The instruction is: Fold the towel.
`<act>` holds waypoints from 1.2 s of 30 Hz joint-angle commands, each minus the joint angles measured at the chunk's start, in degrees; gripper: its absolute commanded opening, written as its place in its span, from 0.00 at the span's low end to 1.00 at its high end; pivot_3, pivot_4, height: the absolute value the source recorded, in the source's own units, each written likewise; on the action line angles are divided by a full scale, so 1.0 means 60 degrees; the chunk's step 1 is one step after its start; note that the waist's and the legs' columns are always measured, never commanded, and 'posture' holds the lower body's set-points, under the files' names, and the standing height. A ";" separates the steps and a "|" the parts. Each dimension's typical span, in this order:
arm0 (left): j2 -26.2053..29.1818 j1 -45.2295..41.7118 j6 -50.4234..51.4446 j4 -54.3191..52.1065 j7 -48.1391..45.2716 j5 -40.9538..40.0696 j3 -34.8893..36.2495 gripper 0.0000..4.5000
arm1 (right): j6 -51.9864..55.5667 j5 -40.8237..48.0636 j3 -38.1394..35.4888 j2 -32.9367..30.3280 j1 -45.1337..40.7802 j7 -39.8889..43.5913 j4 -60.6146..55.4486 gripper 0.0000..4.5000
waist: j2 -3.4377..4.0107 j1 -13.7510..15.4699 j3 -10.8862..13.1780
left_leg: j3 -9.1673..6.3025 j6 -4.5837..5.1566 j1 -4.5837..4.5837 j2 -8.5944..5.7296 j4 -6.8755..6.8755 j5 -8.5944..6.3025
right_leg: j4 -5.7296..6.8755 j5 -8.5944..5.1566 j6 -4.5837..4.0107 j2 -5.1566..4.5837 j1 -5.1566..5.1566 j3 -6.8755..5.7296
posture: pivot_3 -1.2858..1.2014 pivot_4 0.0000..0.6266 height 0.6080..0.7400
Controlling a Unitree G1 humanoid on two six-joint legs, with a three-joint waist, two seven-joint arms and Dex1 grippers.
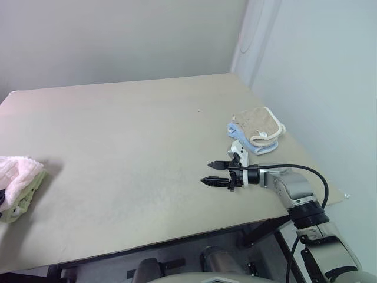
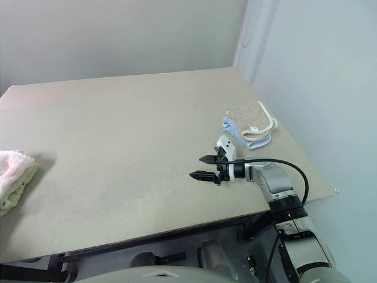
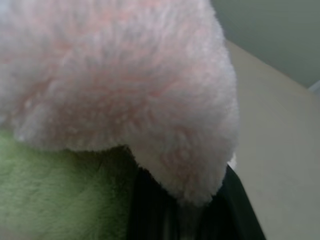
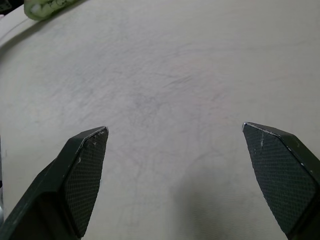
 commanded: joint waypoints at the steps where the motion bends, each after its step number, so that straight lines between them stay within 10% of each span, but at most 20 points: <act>1: 0.0029 0.0072 0.0447 -0.0630 0.0164 -0.0432 0.0384 0.35 | -0.0157 0.0031 -0.0148 0.0005 -0.0142 -0.0035 -0.0118 1.00 | 0.0001 -0.0001 0.0001 | 0.0000 0.0000 -0.0001 0.0000 0.0000 0.0000 | 0.0000 0.0001 -0.0001 -0.0001 0.0000 0.0001 | 0.52 0.00 1.00; 10: -0.0056 0.0239 0.1067 -0.1451 0.0384 -0.0977 0.0763 1.00 | -0.0331 -0.0084 -0.0100 0.0041 -0.0283 0.0035 0.0088 1.00 | 0.0000 -0.0006 0.0000 | 0.0001 0.0000 -0.0001 -0.0001 0.0003 0.0000 | 0.0000 0.0001 -0.0002 -0.0001 0.0001 0.0001 | 0.52 0.00 1.00; 26: -0.1349 0.3714 0.2797 -0.5404 0.0709 -0.2422 0.2482 1.00 | -0.0675 0.0027 -0.0071 0.0312 -0.0764 0.0703 0.0726 1.00 | 0.0004 -0.0043 0.0003 | 0.0005 -0.0003 0.0005 0.0001 0.0002 -0.0002 | -0.0010 -0.0008 0.0006 -0.0007 0.0001 0.0004 | 0.52 0.00 1.00; 36: -0.1828 0.4634 0.1827 -1.0060 -0.0454 -0.1618 -0.0309 1.00 | -0.0588 0.0475 -0.0459 0.0420 -0.1237 0.0970 0.0808 1.00 | 0.0022 -0.0004 0.0012 | 0.0012 -0.0007 0.0007 -0.0006 0.0003 -0.0004 | -0.0035 -0.0008 0.0003 -0.0020 0.0004 0.0003 | 0.52 0.00 1.00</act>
